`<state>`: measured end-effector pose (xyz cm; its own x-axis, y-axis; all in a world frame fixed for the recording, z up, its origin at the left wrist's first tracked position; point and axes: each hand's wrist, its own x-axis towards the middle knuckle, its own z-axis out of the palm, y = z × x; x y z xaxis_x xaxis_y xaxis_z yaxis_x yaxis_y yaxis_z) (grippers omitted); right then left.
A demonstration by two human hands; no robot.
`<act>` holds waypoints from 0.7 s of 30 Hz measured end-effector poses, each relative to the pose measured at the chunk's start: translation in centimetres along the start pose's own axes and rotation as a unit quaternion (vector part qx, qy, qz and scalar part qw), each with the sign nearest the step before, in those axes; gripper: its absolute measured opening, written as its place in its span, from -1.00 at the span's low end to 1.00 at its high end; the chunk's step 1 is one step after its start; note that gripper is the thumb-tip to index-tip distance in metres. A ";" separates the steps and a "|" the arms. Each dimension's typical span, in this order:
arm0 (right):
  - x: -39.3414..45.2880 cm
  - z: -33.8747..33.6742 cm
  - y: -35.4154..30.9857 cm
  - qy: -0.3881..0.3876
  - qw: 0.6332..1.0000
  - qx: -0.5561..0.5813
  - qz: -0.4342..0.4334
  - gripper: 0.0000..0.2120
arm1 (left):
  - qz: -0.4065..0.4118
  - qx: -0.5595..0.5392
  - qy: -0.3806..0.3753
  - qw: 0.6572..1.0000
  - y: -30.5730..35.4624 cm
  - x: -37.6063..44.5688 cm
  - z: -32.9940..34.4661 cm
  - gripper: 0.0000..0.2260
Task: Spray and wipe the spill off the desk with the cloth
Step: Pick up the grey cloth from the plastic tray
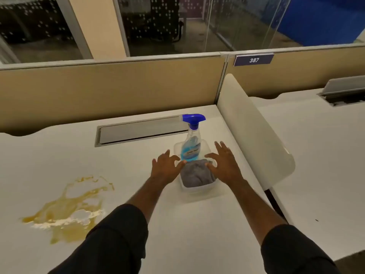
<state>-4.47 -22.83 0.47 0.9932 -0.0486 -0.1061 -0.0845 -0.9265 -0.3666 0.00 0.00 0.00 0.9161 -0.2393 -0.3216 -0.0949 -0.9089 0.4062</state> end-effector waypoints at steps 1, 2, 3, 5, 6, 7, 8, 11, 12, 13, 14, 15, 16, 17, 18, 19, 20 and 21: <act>0.6 0.0 0.4 -0.021 1.000 -0.012 -0.003 -0.53 | -0.017 0.010 -0.020 1.000 0.4 0.3 0.1 -0.36; 1.1 -0.1 0.5 -0.037 0.999 -0.026 -0.001 -0.51 | -0.031 0.025 -0.031 0.999 0.9 0.7 0.2 -0.34; 1.8 -0.1 0.7 -0.050 0.998 -0.036 -0.002 -0.50 | -0.040 0.046 -0.042 0.997 1.2 1.0 0.5 -0.33; 2.9 0.0 0.8 -0.065 0.997 -0.033 0.002 -0.47 | -0.054 0.093 -0.061 0.992 1.7 1.7 0.8 -0.34; 3.4 0.1 0.9 -0.073 0.997 -0.035 0.006 -0.46 | -0.065 0.112 -0.076 0.989 2.0 2.1 0.8 -0.35; 3.8 0.2 1.0 -0.082 0.996 -0.037 0.012 -0.46 | -0.081 0.122 -0.089 0.985 2.3 2.6 0.8 -0.35; 4.3 0.2 1.1 -0.092 0.995 -0.041 0.018 -0.44 | -0.097 0.121 -0.103 0.983 2.7 3.0 0.6 -0.34; 5.2 0.6 0.8 -0.121 0.990 -0.064 0.033 -0.38 | -0.136 0.137 -0.132 0.972 3.6 3.9 0.6 -0.25; 5.4 0.8 0.7 -0.132 0.987 -0.087 0.038 -0.35 | -0.147 0.148 -0.138 0.968 3.9 4.0 0.8 -0.23; 5.5 1.0 0.6 -0.140 0.983 -0.116 0.040 -0.31 | -0.159 0.155 -0.142 0.965 4.1 4.2 1.0 -0.23; 5.5 1.3 0.5 -0.139 0.979 -0.144 0.041 -0.26 | -0.175 0.157 -0.144 0.961 4.4 4.4 1.2 -0.22; 5.5 1.5 0.4 -0.132 0.976 -0.167 0.042 -0.21 | -0.190 0.157 -0.146 0.958 4.7 4.5 1.4 -0.22; 5.6 1.8 0.4 -0.122 0.974 -0.187 0.044 -0.17 | -0.203 0.158 -0.149 0.955 4.9 4.7 1.5 -0.22; 5.6 2.0 0.3 -0.114 0.971 -0.203 0.045 -0.15 | -0.211 0.159 -0.150 0.953 5.2 5.0 1.6 -0.21; 5.7 2.1 0.1 -0.111 0.969 -0.214 0.049 -0.17 | -0.217 0.160 -0.150 0.951 5.4 5.3 1.6 -0.21; 5.9 2.2 -0.1 -0.113 0.967 -0.222 0.053 -0.22 | -0.223 0.164 -0.151 0.949 5.5 5.5 1.6 -0.21; 6.1 2.2 -0.3 -0.121 0.964 -0.230 0.059 -0.28 | -0.229 0.165 -0.154 0.947 5.6 5.7 1.7 -0.21; 6.3 2.3 -0.5 -0.128 0.961 -0.238 0.065 -0.33 | -0.234 0.164 -0.154 0.946 5.6 5.8 1.9 -0.21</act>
<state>1.61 -21.81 -2.12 0.9191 -0.1379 -0.3691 -0.0991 -0.9876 0.1222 4.09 -7.15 -1.21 0.7358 0.1726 -0.6548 0.1301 -0.9850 -0.1135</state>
